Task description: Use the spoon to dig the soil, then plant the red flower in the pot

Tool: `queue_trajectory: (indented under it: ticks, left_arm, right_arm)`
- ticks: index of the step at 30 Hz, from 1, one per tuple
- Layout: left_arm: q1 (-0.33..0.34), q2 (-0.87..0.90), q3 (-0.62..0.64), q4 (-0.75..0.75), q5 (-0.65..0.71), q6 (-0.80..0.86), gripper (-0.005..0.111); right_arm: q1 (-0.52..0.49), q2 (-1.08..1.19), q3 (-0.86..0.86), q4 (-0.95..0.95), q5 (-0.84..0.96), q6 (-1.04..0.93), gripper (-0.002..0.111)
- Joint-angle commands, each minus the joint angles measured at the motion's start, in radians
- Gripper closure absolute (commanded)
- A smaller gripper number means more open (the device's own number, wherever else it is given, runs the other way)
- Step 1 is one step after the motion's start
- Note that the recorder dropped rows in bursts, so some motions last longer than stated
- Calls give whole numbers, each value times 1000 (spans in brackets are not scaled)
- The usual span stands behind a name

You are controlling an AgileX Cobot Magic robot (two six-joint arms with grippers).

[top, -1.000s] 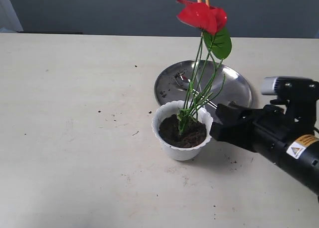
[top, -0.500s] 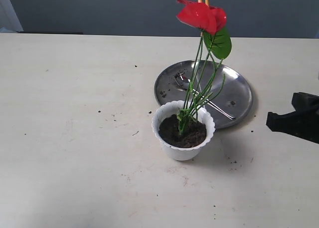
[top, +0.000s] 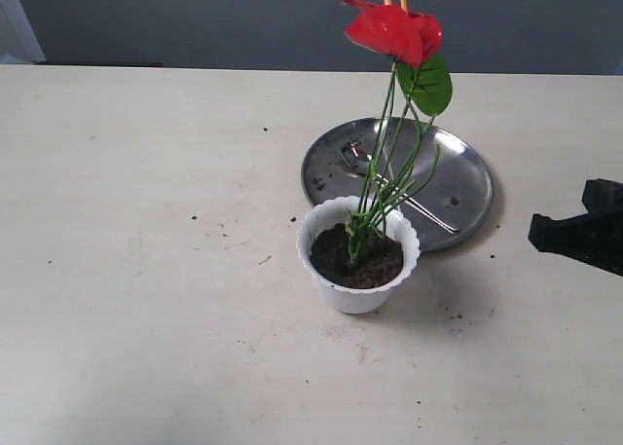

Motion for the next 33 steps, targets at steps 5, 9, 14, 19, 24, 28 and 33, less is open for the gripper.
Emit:
queue_trajectory:
  ticks: [5,9,14,19,24,28,33]
  left_arm:
    - [-3,-5,0,2,1,-4,106]
    - [-3,-5,0,2,1,-4,106]
    - [-3,-5,0,2,1,-4,106]
    - [-3,-5,0,2,1,-4,106]
    - [-3,-5,0,2,1,-4,106]
    - [-3,-5,0,2,1,-4,106]
    - [-3,-5,0,2,1,-4,106]
  right_arm:
    - [-2,-96,-7,6,-86,-12,109]
    - [-60,-180,-7,15,-105,-12,109]
    - [-350,-354,11,104,101,-79,109]
    - [-728,-631,106,104,615,-269,109]
    - [-845,-775,146,39,937,-277,109]
    - [-850,-783,146,17,1011,-272,109]
    - [-848,-784,146,84,1000,-296,109]
